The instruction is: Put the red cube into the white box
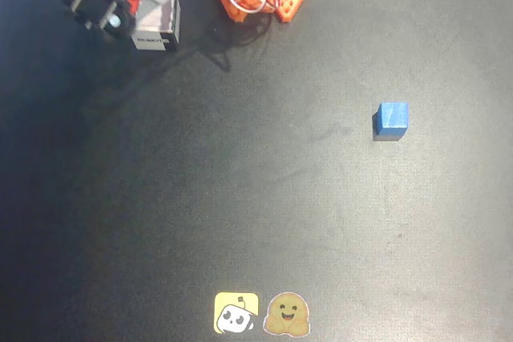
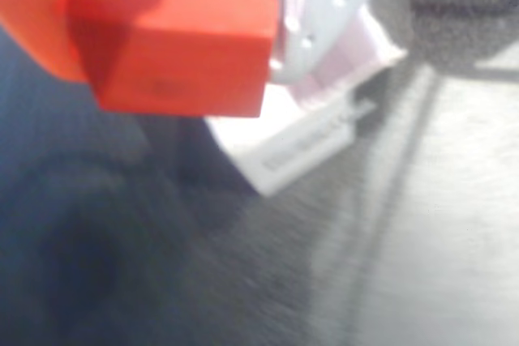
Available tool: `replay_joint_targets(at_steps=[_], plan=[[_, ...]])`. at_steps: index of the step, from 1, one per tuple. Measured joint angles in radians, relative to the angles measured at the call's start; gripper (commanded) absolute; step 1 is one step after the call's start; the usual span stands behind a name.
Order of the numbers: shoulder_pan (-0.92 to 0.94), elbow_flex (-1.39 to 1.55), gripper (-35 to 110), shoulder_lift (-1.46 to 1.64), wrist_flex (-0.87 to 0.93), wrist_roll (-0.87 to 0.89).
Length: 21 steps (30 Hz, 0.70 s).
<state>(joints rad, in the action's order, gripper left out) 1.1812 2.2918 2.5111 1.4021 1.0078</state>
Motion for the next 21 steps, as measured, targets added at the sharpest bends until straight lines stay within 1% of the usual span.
replay_joint_targets(at_steps=[5,10,21], plan=[[0.089,0.009,0,0.002,0.002,-0.002],[0.117,0.035,0,0.003,0.015,0.015],[0.103,0.101,0,0.089,0.080,0.083]])
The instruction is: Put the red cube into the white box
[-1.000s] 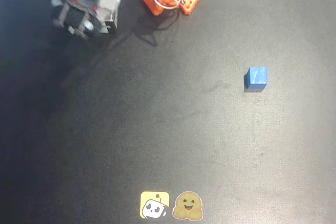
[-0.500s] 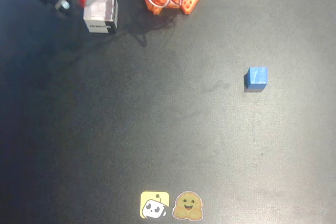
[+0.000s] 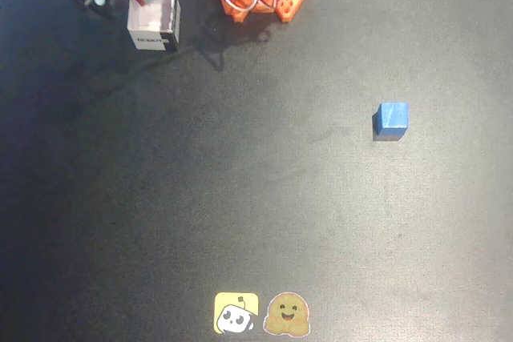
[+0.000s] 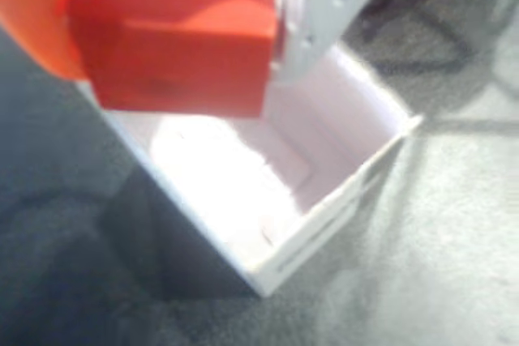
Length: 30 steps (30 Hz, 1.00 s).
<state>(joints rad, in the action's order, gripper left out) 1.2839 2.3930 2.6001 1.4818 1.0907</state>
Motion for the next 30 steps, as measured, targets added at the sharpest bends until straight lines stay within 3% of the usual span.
replay_joint_targets(at_steps=[14,20,27,30], plan=[[-0.025,0.193,0,0.091,-0.132,0.008],[-0.028,0.241,9,0.137,-0.155,-0.002],[-0.060,0.376,13,0.558,-0.075,-0.011],[-0.060,0.394,15,0.588,-0.075,-0.028]])
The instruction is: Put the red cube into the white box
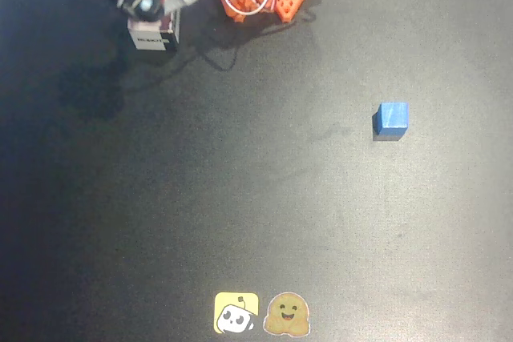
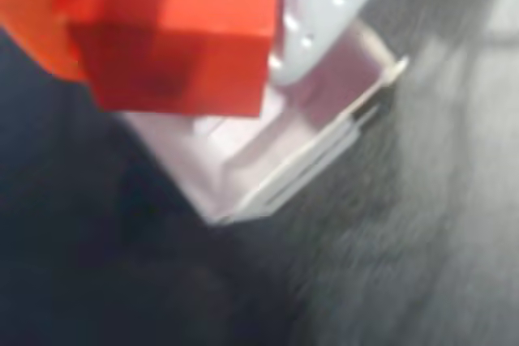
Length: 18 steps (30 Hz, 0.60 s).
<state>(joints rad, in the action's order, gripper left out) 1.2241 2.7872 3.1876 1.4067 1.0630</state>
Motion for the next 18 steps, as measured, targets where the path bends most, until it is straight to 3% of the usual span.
replay_joint_targets(at_steps=[12,18], plan=[[0.000,0.038,20,0.051,-0.055,-0.035],[0.017,0.044,0,0.040,-0.089,-0.041]])
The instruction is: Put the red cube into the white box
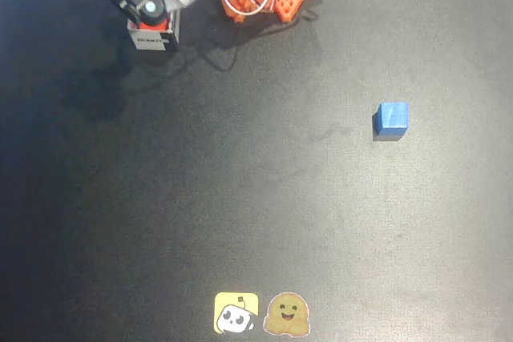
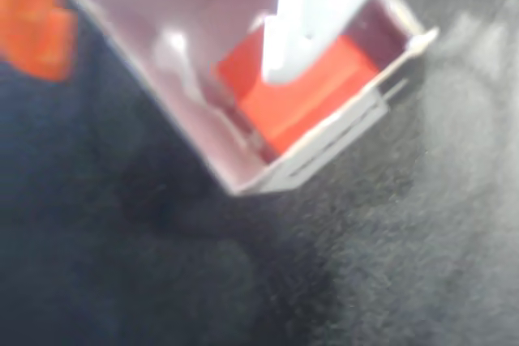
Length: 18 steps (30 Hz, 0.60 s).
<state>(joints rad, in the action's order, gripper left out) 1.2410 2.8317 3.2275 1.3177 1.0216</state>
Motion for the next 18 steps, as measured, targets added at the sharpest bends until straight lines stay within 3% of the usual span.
replay_joint_targets(at_steps=[9,18], plan=[[-0.009,0.035,0,0.002,-0.057,0.006],[-0.213,-0.015,0,-0.061,-0.061,0.098]])
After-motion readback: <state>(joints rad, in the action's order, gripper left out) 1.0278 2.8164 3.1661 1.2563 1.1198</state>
